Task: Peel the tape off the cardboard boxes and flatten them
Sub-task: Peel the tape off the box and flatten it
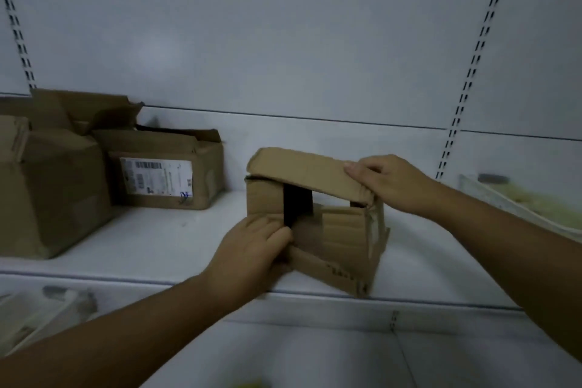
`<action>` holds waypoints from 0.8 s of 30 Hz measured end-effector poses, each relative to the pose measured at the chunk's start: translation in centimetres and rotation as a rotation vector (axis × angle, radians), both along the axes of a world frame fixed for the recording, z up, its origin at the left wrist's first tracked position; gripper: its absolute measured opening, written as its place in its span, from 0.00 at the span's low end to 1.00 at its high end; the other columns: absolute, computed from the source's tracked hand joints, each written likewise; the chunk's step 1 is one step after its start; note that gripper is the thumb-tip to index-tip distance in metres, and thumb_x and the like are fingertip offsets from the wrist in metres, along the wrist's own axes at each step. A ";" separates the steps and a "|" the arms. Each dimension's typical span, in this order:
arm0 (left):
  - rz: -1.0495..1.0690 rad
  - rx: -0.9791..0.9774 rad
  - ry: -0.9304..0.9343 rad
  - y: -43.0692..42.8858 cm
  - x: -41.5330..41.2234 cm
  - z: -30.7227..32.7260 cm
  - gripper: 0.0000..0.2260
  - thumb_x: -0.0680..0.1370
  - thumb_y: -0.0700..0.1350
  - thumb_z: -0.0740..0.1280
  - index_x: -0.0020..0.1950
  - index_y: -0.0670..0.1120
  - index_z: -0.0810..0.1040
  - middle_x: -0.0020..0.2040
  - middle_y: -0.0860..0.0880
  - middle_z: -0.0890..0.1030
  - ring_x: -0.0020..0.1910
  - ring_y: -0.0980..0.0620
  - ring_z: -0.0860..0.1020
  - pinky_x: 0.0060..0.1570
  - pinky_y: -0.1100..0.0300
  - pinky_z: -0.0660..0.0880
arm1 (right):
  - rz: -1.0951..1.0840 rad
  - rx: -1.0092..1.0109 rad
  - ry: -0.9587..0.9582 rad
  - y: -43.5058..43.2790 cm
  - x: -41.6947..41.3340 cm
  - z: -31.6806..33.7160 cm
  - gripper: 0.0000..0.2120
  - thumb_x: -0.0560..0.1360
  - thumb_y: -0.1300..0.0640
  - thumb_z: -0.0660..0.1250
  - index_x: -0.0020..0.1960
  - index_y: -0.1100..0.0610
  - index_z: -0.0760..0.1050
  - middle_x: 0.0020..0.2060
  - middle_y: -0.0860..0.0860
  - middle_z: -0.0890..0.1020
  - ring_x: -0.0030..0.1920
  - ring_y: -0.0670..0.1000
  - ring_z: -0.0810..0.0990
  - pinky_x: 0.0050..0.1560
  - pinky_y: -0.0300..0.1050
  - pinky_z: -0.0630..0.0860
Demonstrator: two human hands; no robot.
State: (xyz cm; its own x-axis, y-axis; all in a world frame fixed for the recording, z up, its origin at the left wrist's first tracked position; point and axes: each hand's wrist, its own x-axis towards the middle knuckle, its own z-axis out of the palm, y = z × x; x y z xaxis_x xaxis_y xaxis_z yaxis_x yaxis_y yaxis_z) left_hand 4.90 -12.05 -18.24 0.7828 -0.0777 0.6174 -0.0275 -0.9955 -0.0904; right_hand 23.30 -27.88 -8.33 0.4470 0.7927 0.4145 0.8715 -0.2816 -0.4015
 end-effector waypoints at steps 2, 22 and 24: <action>-0.014 -0.051 0.073 0.0 -0.9 -1.2 0.11 0.61 0.45 0.79 0.37 0.49 0.79 0.35 0.51 0.81 0.31 0.52 0.78 0.28 0.66 0.72 | 0.012 0.015 -0.007 0.5 0.2 -2.0 0.24 0.78 0.42 0.55 0.31 0.56 0.70 0.26 0.49 0.69 0.28 0.47 0.68 0.33 0.43 0.62; -0.027 0.059 0.096 6.8 -7.2 1.2 0.16 0.78 0.51 0.56 0.38 0.48 0.80 0.27 0.52 0.77 0.22 0.55 0.71 0.22 0.59 0.69 | 0.116 -0.138 0.295 9.6 -0.2 -7.9 0.42 0.68 0.26 0.39 0.70 0.47 0.66 0.68 0.49 0.71 0.64 0.50 0.70 0.59 0.40 0.60; 0.011 -0.131 -0.028 7.4 -6.8 2.0 0.18 0.77 0.53 0.56 0.36 0.47 0.80 0.26 0.52 0.77 0.23 0.57 0.73 0.24 0.56 0.71 | 0.128 -0.150 0.282 9.9 -0.3 -7.9 0.42 0.66 0.25 0.38 0.70 0.46 0.67 0.67 0.51 0.73 0.61 0.49 0.71 0.58 0.40 0.60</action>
